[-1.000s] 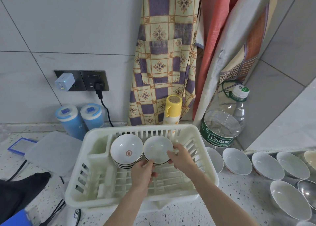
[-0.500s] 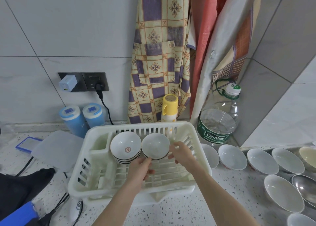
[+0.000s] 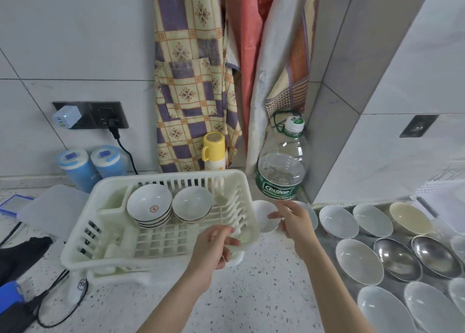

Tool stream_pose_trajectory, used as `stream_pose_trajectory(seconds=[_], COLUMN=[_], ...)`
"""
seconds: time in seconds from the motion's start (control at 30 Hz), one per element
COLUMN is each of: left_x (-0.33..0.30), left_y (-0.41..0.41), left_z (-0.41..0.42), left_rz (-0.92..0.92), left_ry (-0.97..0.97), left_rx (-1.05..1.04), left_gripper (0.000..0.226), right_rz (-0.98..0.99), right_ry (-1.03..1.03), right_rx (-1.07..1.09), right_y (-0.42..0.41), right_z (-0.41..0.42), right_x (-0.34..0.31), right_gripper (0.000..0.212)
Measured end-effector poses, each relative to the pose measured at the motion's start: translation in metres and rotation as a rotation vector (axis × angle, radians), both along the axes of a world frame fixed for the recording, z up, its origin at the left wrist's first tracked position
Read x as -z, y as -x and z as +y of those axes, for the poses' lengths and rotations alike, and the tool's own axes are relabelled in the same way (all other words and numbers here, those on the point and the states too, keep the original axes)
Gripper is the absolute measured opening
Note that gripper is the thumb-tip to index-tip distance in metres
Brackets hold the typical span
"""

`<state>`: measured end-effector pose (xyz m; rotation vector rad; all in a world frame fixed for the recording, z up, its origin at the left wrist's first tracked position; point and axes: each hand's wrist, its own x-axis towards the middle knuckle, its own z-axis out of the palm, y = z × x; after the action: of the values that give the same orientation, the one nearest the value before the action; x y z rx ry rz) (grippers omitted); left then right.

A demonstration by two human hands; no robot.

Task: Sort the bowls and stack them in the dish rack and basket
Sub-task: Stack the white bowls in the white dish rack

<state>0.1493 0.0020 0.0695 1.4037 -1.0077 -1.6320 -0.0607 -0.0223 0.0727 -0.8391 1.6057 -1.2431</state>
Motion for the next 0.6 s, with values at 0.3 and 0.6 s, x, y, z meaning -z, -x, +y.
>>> stream_pose_trajectory(seconds=[0.3,0.6], left_x=[0.032,0.087], left_y=[0.120,0.163], left_z=[0.014,-0.031], left_rz=[-0.133,0.176], left_ry=[-0.199,-0.474], left_rx=[0.261,-0.274], left_gripper=[0.026,0.019], right_rz=[-0.142,-0.258], right_ry=[-0.361,-0.537], right_rx=[0.016,-0.029], right_y=[0.085,0.114], right_z=[0.032,0.010], right_x=[0.054,0.102], right_gripper=[0.018,0.033])
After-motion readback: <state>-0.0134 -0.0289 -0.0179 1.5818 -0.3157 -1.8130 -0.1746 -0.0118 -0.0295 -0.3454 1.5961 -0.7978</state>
